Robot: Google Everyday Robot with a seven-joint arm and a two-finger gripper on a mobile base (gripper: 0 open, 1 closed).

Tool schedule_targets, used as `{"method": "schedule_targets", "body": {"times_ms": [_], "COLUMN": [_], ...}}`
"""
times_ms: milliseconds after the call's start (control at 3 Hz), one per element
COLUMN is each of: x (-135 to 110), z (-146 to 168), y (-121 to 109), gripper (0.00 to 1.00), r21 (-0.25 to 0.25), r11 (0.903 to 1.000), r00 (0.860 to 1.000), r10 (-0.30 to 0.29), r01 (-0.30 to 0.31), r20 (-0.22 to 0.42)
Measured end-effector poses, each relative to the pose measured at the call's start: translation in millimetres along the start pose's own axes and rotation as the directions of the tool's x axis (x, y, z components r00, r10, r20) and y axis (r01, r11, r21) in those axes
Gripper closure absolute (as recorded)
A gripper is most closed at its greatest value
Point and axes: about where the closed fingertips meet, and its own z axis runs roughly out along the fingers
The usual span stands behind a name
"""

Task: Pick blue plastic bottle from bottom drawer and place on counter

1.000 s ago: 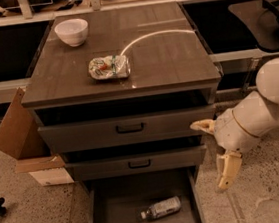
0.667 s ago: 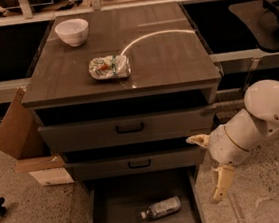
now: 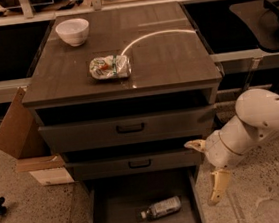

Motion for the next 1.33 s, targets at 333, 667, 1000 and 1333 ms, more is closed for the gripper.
{"method": "schedule_targets", "body": {"times_ms": [333,667,1000,1333], "x": [30,55,80,94], "z": [36,72,121,161], "y": [-6,-11,-22,-25], "gripper": [0.0,0.0,0.0,0.0], "r21": [-0.002,0.003,0.003,-0.024], "r11": [0.9999,0.9995,0.9992,0.9993], "r00": [1.0,0.999,0.994,0.984], "r10": [-0.017,-0.032,-0.04,-0.024], "r01": [0.017,0.032,0.04,0.029], "r20": [-0.005,0.019,0.099,0.178]}}
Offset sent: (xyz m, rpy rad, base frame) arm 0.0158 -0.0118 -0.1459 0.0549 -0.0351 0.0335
